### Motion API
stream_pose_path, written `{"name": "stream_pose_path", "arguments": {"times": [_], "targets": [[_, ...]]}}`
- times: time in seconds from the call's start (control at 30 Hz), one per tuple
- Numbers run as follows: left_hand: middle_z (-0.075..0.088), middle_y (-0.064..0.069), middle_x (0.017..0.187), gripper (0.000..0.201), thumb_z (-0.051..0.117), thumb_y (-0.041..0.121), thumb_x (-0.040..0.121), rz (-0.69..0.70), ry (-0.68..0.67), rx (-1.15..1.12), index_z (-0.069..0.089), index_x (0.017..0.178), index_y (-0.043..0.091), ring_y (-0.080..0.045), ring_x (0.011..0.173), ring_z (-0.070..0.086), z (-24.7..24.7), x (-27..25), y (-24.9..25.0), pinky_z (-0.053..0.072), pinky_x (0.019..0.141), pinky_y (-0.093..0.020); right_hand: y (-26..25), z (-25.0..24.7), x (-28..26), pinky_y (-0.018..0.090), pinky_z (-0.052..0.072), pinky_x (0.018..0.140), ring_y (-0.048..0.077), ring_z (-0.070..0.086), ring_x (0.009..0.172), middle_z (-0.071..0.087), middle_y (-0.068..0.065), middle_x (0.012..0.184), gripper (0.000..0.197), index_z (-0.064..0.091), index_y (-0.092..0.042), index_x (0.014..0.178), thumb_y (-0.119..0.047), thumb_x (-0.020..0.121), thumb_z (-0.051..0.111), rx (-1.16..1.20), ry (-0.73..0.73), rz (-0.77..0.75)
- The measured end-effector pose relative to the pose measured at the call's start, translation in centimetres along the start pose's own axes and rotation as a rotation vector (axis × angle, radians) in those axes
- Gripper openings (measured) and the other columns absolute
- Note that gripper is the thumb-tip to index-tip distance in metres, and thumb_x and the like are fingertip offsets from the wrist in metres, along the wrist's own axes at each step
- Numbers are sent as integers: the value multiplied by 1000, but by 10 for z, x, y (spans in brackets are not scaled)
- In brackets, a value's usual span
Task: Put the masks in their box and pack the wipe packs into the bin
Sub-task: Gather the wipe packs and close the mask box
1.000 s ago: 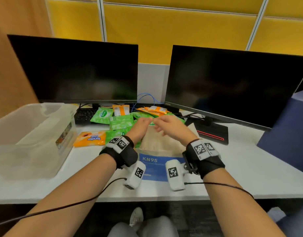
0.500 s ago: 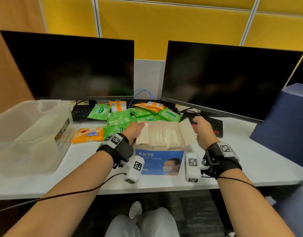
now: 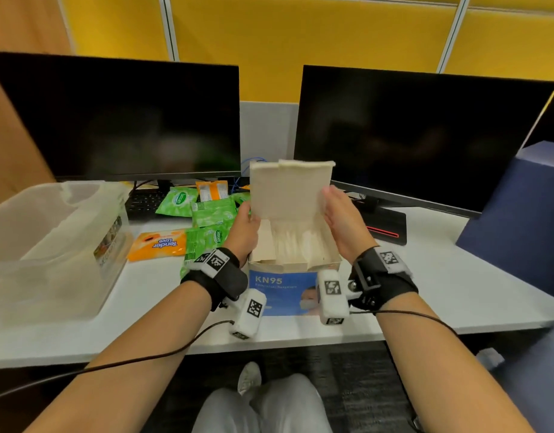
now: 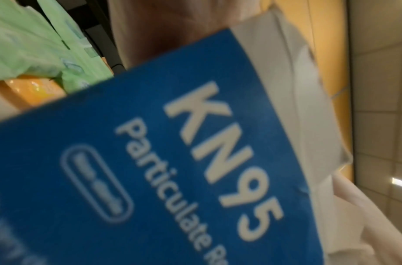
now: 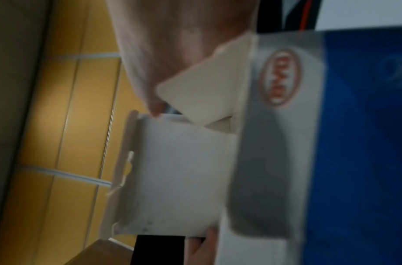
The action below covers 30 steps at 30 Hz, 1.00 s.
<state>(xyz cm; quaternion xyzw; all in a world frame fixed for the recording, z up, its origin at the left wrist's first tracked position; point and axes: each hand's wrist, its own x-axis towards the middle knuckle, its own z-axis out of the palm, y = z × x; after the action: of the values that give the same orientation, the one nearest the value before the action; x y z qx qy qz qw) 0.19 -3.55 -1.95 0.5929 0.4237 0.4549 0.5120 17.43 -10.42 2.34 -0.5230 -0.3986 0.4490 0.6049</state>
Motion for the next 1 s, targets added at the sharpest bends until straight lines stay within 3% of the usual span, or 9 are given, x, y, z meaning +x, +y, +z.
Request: {"name": "stream_pose_path", "arguments": {"times": [0.07, 0.17, 0.3, 0.4, 0.5, 0.6, 0.8, 0.9, 1.0], "targets": [[61, -4, 115, 34, 32, 3, 101, 31, 48, -59, 47, 130, 14, -20, 100, 59, 1, -1, -2, 49, 82, -28, -2, 5, -9, 37, 51, 92, 18, 61, 116, 65, 0, 123, 46, 58, -27, 123, -58, 92, 43, 9, -25, -26], [67, -6, 107, 30, 34, 9, 99, -26, 62, -206, 59, 115, 11, -21, 95, 61, -2, -3, 3, 50, 82, -33, 0, 1, -16, 39, 42, 102, 16, 57, 120, 66, -2, 122, 54, 60, -25, 123, -62, 93, 35, 9, -54, -102], [67, 5, 96, 30, 35, 21, 97, 9, 80, -291, 65, 90, 23, -13, 99, 57, -13, -13, 22, 36, 102, -40, -8, -11, -27, 43, 39, 106, 17, 54, 122, 60, 4, 127, 42, 60, -19, 121, -48, 95, 46, -73, -87, -234], [64, 5, 103, 32, 31, 26, 101, 137, 11, -204, 62, 92, 24, -10, 106, 56, -15, -24, 36, 35, 101, -39, -15, -20, -36, 40, 45, 99, 20, 56, 114, 57, 14, 123, 39, 58, -11, 119, -40, 96, 47, -35, -61, -311], [60, 6, 114, 16, 48, 20, 97, 250, -110, -21, 52, 111, 25, -11, 112, 55, -14, -31, 36, 44, 97, -33, -14, -26, -39, 27, 53, 84, 13, 61, 105, 63, 3, 115, 25, 58, -15, 120, -24, 97, 53, -151, -47, -365], [56, -3, 127, 54, 62, 8, 88, 199, -246, 190, 33, 131, 21, -15, 117, 55, -8, -31, 21, 45, 96, -27, -6, -25, -36, 33, 56, 87, 15, 63, 108, 65, 2, 119, 32, 55, -17, 124, -12, 92, 59, -197, -43, -322], [59, -6, 122, 42, 58, 0, 89, 257, 26, 304, 47, 129, 9, -17, 109, 55, 3, -9, 23, 44, 89, -25, -15, -22, -22, 41, 53, 95, 16, 63, 109, 66, 2, 117, 35, 60, -14, 124, -6, 90, 62, -310, -4, -379], [60, -9, 120, 39, 51, -1, 93, 284, 65, 397, 49, 130, 10, -18, 106, 55, 1, -1, 20, 42, 83, -22, -21, -30, -23, 32, 52, 93, 8, 54, 118, 58, -12, 126, 44, 54, -39, 124, -27, 85, 71, -454, -142, -382], [58, -7, 113, 42, 32, -15, 90, 381, 84, 375, 54, 119, 6, -13, 101, 53, -6, -5, 28, 48, 79, -17, -24, -35, -30, 25, 51, 87, -1, 56, 108, 60, -23, 113, 30, 61, -39, 117, -39, 87, 66, -643, -175, -411]]}}
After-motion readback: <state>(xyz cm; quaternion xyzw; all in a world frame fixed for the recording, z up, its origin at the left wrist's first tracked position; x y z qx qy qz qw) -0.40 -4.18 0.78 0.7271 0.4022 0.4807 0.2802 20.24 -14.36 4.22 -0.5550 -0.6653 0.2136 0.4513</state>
